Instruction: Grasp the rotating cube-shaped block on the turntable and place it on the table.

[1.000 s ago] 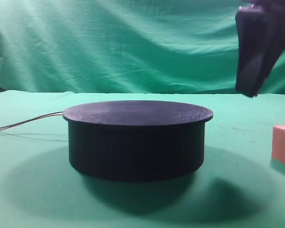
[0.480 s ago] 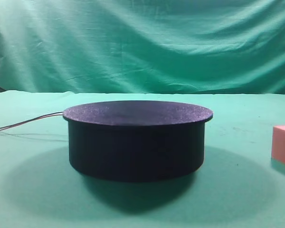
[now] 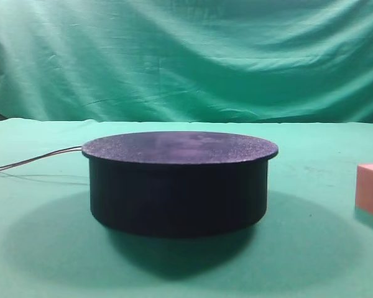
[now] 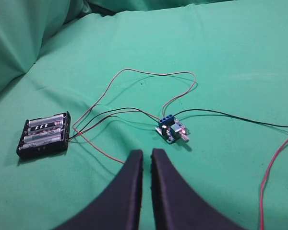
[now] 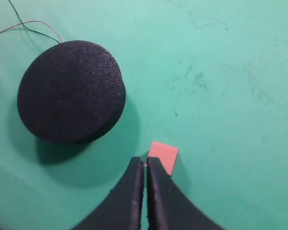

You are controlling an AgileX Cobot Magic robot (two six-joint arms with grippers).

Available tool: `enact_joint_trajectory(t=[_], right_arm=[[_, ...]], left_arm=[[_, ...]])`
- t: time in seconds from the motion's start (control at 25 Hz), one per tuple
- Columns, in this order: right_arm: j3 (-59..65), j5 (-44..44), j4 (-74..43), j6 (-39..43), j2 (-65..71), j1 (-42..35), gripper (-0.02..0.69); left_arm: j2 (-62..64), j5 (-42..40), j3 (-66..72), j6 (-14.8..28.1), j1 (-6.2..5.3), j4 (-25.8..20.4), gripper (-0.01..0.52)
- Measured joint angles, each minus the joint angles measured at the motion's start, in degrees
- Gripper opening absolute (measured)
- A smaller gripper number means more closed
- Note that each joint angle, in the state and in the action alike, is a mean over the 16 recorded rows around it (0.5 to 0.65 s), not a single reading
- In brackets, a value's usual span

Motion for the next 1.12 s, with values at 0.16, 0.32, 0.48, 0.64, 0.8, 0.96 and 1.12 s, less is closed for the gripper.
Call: enact_joint_trajectory(t=[0.16, 0.32, 0.48, 0.64, 0.8, 0.96, 1.12], right_arm=[[4.6, -4.2, 2.1, -3.7, -5.2, -5.7, 0.0], [10.7, -9.0, 4.8, -7.2, -11.7, -10.7, 0.0], [17.8, -14.0, 7.2, -10.2, -19.5, -13.3, 0.0], [24.7, -18.3, 8.3, -11.3, -27.8, -13.9, 0.0], [29.9, -20.7, 8.2, -11.5, -34.5, -13.9, 0.0], [33.1, -21.7, 7.5, -11.6, -39.0, -13.9, 0.0], [34.6, -21.9, 6.7, -11.7, -41.2, -13.9, 0.0]], left_arm=[[0.0, 0.0, 0.0, 0.0, 0.0, 0.0, 0.0], [0.0, 0.0, 0.0, 0.0, 0.0, 0.0, 0.0], [0.0, 0.0, 0.0, 0.0, 0.0, 0.0, 0.0], [0.0, 0.0, 0.0, 0.0, 0.0, 0.0, 0.0], [0.0, 0.0, 0.0, 0.0, 0.0, 0.0, 0.0], [0.0, 0.0, 0.0, 0.0, 0.0, 0.0, 0.0], [0.0, 0.0, 0.0, 0.0, 0.0, 0.0, 0.0]])
